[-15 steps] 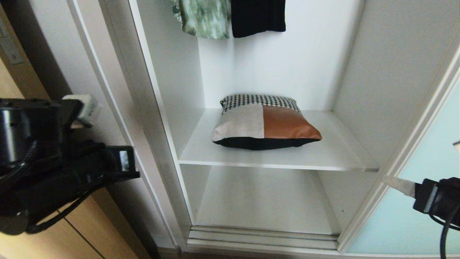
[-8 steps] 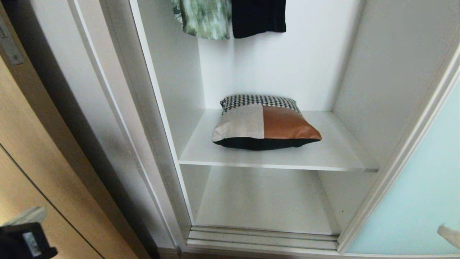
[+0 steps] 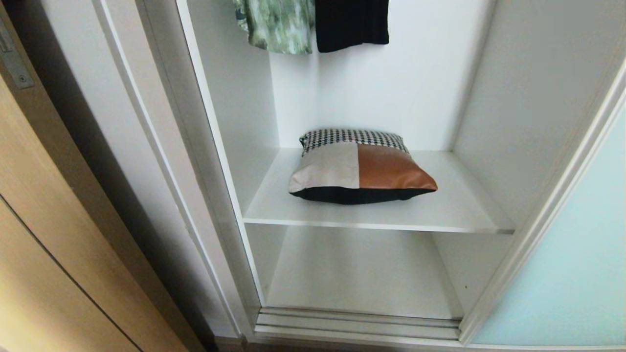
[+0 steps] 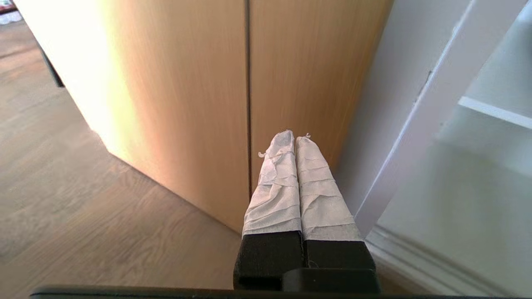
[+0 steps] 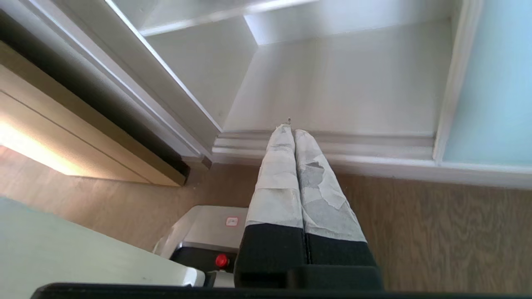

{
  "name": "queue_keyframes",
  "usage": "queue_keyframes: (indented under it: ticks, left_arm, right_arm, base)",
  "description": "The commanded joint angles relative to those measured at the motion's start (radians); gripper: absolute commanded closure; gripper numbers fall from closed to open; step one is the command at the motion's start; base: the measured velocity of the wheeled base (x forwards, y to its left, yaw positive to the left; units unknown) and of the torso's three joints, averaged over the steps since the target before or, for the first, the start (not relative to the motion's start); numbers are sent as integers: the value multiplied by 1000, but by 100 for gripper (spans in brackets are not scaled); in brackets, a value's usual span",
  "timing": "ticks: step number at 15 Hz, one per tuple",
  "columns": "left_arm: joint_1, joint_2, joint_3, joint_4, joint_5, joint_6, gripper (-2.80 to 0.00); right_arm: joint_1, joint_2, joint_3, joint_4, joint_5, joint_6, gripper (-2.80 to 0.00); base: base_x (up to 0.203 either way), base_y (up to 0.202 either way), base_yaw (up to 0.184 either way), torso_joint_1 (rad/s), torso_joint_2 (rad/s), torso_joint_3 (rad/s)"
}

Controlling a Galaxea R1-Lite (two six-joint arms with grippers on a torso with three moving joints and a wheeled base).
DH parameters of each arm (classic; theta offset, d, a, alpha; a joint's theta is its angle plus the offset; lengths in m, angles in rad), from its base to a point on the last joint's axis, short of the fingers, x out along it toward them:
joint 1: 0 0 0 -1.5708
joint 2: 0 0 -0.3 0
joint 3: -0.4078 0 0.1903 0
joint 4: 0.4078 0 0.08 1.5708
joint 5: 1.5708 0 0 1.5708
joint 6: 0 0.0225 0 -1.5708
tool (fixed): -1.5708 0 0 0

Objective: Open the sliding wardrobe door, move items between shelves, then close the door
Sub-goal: Close the door

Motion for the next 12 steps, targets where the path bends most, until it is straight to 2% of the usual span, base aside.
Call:
queue_keyframes:
  ticks: [1,3,4,6,7,8,9,10,11,12]
  left_arm:
    - [50,-133,31,21,-3,-3,0]
    - [68,-229,32,96,-47,-3,0]
    - [70,-289,22,159,-134,-3,0]
    - [73,-367,3,277,-442,33,0]
    - [73,-372,-3,322,-545,107,0]
    - [74,-374,-13,353,-581,147,0]
    - [74,-373,-17,363,-607,121,0]
    - [74,-377,-14,356,-599,75,0]
    - [74,-378,-11,353,-562,52,0]
    - [74,-378,-9,354,-494,47,0]
  right_arm:
    - [0,-54,12,-1,5,0,0]
    - [0,-71,2,-1,6,-3,0]
    - [0,-79,10,3,6,-3,0]
    - [0,-83,13,-3,20,-7,0]
    - [0,-83,3,-3,48,-7,0]
    - [0,-83,2,-5,51,-7,0]
    - [0,-84,0,-7,51,-7,0]
    - [0,-83,-5,-7,54,-7,0]
    - [0,-84,-8,-6,52,-7,0]
    - [0,-83,-15,-2,49,-5,0]
  base:
    - [0,0,0,0,0,0]
    - [0,0,0,0,0,0]
    - [0,0,0,0,0,0]
    - [0,0,0,0,0,0]
    - [0,0,0,0,0,0]
    - [0,0,0,0,0,0]
    - [0,0,0,0,0,0]
    - [0,0,0,0,0,0]
    - [0,0,0,0,0,0]
    - [0,0,0,0,0,0]
